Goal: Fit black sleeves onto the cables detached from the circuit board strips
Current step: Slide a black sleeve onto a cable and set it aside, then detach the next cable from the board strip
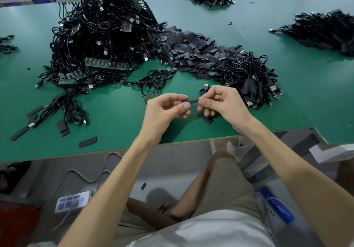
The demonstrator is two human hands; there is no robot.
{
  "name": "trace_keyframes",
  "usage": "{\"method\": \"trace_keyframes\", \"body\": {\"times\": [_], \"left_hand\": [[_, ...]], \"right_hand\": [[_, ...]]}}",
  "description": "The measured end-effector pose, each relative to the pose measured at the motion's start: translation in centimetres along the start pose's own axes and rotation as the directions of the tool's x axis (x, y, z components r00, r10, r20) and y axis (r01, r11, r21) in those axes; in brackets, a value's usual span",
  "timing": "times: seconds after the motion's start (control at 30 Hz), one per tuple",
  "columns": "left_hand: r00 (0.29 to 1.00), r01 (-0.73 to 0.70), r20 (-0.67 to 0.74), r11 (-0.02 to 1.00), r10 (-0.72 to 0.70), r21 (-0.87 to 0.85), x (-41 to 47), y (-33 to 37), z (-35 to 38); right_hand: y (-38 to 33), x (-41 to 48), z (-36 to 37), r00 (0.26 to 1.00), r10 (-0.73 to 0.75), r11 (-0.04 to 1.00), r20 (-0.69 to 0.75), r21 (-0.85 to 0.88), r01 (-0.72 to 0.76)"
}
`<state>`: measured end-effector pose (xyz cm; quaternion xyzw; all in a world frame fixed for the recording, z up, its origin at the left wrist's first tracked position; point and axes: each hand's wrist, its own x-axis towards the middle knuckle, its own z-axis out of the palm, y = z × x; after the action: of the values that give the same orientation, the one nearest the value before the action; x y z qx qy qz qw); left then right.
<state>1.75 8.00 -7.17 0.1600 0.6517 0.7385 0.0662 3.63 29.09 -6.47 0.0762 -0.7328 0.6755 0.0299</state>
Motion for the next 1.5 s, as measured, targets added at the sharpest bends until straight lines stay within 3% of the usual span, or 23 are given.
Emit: {"method": "trace_keyframes", "body": {"times": [0.17, 0.43, 0.73, 1.03, 1.23, 1.37, 1.5], "left_hand": [[0.999, 0.034, -0.017, 0.998, -0.035, -0.059, 0.23, -0.12, -0.06], [0.999, 0.047, -0.001, 0.999, -0.047, 0.009, 0.47, -0.44, -0.35], [0.996, 0.003, 0.089, 0.993, -0.013, 0.115, 0.16, -0.18, 0.02], [0.994, 0.012, 0.101, 0.959, -0.043, 0.283, 0.22, -0.21, 0.59], [0.998, 0.049, 0.023, 0.987, -0.053, 0.151, 0.19, -0.07, 0.34], [0.995, 0.042, 0.087, 0.992, -0.053, 0.116, 0.06, 0.11, 0.11], [0.991, 0.006, 0.133, 0.990, -0.025, 0.140, 0.03, 0.16, 0.36]], "right_hand": [[0.22, 0.17, -0.12, 1.000, -0.005, 1.000, -0.011, 0.006, 0.005], [0.48, 0.28, -0.08, 1.000, -0.006, 0.999, 0.009, -0.041, 0.007], [0.45, 0.33, 0.00, 0.999, -0.043, 0.999, -0.016, -0.024, 0.043], [0.18, 0.23, 0.07, 0.991, -0.110, 0.982, 0.071, -0.148, 0.119], [0.47, 0.31, 0.30, 0.998, -0.064, 0.993, -0.017, -0.098, 0.062], [0.43, 0.32, 0.67, 1.000, -0.004, 0.996, 0.023, -0.090, 0.007], [0.21, 0.20, 0.55, 0.998, -0.053, 0.994, 0.024, -0.093, 0.055]]}}
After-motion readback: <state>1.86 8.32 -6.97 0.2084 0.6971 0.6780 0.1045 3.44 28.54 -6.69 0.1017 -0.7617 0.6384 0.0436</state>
